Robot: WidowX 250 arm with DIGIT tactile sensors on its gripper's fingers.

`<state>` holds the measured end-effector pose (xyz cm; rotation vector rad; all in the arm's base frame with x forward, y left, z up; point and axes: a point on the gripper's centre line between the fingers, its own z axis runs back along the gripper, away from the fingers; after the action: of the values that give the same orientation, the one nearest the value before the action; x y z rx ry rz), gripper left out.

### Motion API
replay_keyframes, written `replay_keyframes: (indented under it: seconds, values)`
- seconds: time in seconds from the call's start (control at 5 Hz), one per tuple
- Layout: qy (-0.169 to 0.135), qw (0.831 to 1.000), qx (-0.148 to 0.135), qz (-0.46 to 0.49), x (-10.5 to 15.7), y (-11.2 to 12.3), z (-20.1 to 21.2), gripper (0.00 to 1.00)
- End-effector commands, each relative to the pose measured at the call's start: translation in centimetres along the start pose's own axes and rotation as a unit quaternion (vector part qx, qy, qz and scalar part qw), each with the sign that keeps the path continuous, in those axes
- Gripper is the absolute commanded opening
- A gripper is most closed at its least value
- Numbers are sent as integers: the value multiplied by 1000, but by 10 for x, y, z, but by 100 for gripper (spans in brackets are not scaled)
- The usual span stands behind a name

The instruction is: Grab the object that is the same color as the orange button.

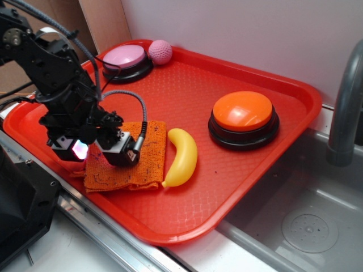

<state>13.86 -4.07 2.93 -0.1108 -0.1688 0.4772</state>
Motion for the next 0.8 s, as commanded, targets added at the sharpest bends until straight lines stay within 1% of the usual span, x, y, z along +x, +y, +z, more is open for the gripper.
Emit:
replay_keyframes:
  seconds: [0.0, 0.4, 0.6]
  values:
    - [-2, 1000, -15, 15, 4, 3, -7, 0]
    - [7, 1000, -7, -6, 11, 0, -3, 0]
    - [22, 999, 26, -40, 24, -2, 14, 0]
